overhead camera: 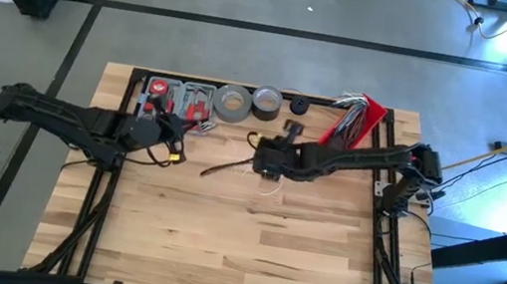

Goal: Coil cords
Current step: Uncoil the white wire from the black spool

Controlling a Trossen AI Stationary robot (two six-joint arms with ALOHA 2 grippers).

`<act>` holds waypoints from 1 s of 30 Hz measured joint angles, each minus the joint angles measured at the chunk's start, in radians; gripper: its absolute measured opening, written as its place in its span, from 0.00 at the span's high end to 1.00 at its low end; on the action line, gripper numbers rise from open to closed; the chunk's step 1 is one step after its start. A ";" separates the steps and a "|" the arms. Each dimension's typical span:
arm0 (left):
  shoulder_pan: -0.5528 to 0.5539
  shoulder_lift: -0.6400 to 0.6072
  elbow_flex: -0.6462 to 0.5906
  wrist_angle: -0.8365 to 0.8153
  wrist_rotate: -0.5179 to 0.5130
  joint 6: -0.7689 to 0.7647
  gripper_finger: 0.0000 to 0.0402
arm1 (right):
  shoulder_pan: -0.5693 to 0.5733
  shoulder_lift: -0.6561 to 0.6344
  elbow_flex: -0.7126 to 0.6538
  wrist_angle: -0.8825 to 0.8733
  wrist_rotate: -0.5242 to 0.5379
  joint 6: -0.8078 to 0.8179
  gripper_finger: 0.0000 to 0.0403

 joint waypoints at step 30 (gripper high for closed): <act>0.219 0.001 0.000 -0.243 -0.154 -0.218 1.00 | 0.220 -0.079 0.001 0.331 -0.163 -0.204 0.96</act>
